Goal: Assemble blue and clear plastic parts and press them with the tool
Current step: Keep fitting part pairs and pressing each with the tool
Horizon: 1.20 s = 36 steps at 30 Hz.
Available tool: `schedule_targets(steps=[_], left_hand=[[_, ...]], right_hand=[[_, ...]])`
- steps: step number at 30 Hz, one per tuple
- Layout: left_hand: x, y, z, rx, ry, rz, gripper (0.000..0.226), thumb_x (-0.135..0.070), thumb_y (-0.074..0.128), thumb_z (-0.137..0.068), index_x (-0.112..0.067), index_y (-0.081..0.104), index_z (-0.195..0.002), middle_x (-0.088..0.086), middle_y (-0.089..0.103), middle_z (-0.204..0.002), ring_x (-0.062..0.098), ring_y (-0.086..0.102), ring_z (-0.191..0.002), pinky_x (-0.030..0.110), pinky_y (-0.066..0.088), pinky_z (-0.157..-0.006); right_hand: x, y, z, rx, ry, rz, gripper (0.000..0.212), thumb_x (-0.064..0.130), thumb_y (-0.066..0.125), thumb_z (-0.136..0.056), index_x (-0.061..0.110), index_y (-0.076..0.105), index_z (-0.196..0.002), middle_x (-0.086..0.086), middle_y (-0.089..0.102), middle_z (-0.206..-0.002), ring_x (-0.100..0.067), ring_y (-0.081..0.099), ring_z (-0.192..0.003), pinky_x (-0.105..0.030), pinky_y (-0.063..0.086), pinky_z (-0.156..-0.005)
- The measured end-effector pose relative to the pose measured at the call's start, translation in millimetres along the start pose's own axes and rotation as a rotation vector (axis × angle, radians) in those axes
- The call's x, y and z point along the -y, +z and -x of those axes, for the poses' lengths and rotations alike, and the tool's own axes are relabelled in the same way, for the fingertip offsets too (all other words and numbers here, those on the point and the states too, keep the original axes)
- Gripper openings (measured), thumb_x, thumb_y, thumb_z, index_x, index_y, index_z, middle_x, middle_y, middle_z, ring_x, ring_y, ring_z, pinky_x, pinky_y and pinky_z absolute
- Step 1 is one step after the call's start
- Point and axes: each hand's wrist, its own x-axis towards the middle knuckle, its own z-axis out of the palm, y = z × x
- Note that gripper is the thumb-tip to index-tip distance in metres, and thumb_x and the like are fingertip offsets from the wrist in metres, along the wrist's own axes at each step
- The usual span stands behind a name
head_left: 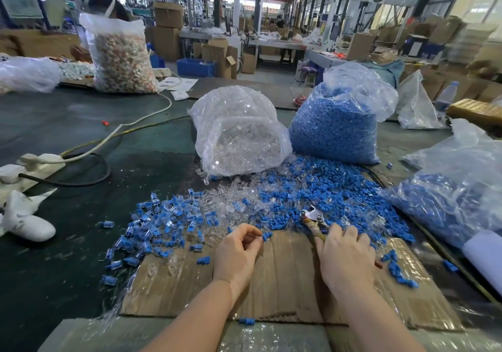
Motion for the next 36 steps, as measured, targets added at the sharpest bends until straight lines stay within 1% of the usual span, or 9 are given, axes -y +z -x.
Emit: schedule_targets(steps=[4, 7, 9, 12, 17, 21, 24, 28, 36], left_hand=[[-9, -6, -6, -0.009, -0.107, 0.244, 0.009, -0.009, 0.059, -0.088, -0.018, 0.062, -0.090, -0.002, 0.067, -0.084, 0.011, 0.063, -0.080, 0.015, 0.048, -0.067], [-14, -11, -11, -0.020, -0.209, 0.436, 0.010, -0.005, 0.058, -0.088, -0.014, 0.063, -0.090, 0.004, 0.068, -0.083, 0.009, 0.063, -0.065, 0.020, 0.050, -0.058], [-17, -14, -14, -0.014, -0.256, 0.509, 0.010, -0.004, 0.058, -0.088, -0.012, 0.063, -0.089, 0.009, 0.067, -0.082, 0.008, 0.060, -0.055, 0.021, 0.049, -0.051], [-17, -17, -20, -0.035, -0.259, 0.482, 0.009, -0.005, 0.058, -0.088, -0.012, 0.064, -0.089, 0.006, 0.066, -0.079, 0.004, 0.059, -0.050, 0.018, 0.045, -0.046], [-18, -24, -26, -0.055, -0.291, 0.441, 0.007, -0.005, 0.059, -0.088, -0.010, 0.064, -0.090, 0.010, 0.067, -0.083, 0.013, 0.060, -0.062, 0.020, 0.046, -0.051], [-24, -29, -26, -0.042, -0.319, 0.418, 0.007, -0.006, 0.057, -0.089, -0.009, 0.063, -0.091, 0.013, 0.066, -0.089, 0.020, 0.064, -0.072, 0.023, 0.052, -0.054], [-29, -32, -26, -0.021, -0.316, 0.356, 0.006, -0.008, 0.057, -0.089, -0.009, 0.062, -0.093, 0.013, 0.066, -0.093, 0.027, 0.065, -0.086, 0.033, 0.056, -0.069], [-34, -35, -26, -0.021, -0.314, 0.302, 0.008, -0.008, 0.057, -0.090, -0.007, 0.062, -0.096, 0.012, 0.067, -0.091, 0.029, 0.065, -0.088, 0.042, 0.053, -0.082], [-35, -37, -30, -0.025, -0.307, 0.202, 0.009, -0.010, 0.059, -0.089, -0.009, 0.063, -0.097, 0.006, 0.064, -0.087, 0.018, 0.059, -0.077, 0.029, 0.049, -0.068]], right_hand=[[9, -16, -6, 0.132, -0.139, -0.306, 0.044, 0.050, 0.024, -0.098, 0.014, 0.049, -0.106, -0.006, 0.056, -0.109, -0.021, 0.054, -0.097, -0.032, 0.046, -0.084], [17, -34, -5, 0.455, -0.181, -0.781, 0.039, 0.045, 0.034, -0.098, 0.014, 0.049, -0.082, 0.002, 0.051, -0.071, -0.011, 0.045, -0.059, -0.022, 0.036, -0.056], [21, -42, -1, 0.653, -0.154, -0.962, 0.036, 0.044, 0.039, -0.097, 0.014, 0.049, -0.080, 0.003, 0.045, -0.064, -0.014, 0.042, -0.057, -0.024, 0.036, -0.059], [24, -46, 2, 0.768, -0.071, -1.063, 0.035, 0.047, 0.040, -0.096, 0.014, 0.051, -0.089, -0.003, 0.050, -0.074, -0.021, 0.050, -0.072, -0.037, 0.051, -0.075], [24, -50, 2, 0.816, -0.039, -1.091, 0.041, 0.050, 0.047, -0.093, 0.011, 0.054, -0.105, -0.009, 0.059, -0.088, -0.020, 0.062, -0.074, -0.040, 0.058, -0.077], [22, -54, 2, 0.921, -0.137, -1.093, 0.025, 0.019, 0.063, -0.085, 0.008, 0.055, -0.107, -0.007, 0.057, -0.085, -0.019, 0.056, -0.073, -0.034, 0.052, -0.078], [23, -56, 2, 0.937, -0.177, -1.028, 0.022, 0.005, 0.056, -0.083, 0.009, 0.053, -0.104, -0.008, 0.055, -0.088, -0.019, 0.054, -0.076, -0.033, 0.049, -0.075], [25, -55, 1, 0.937, -0.190, -0.962, 0.021, 0.001, 0.050, -0.083, 0.014, 0.050, -0.099, -0.008, 0.055, -0.090, -0.020, 0.055, -0.078, -0.036, 0.051, -0.079], [24, -58, 2, 0.934, -0.213, -0.917, 0.025, -0.001, 0.049, -0.080, 0.011, 0.051, -0.101, -0.007, 0.053, -0.088, -0.021, 0.052, -0.080, -0.033, 0.047, -0.069]])
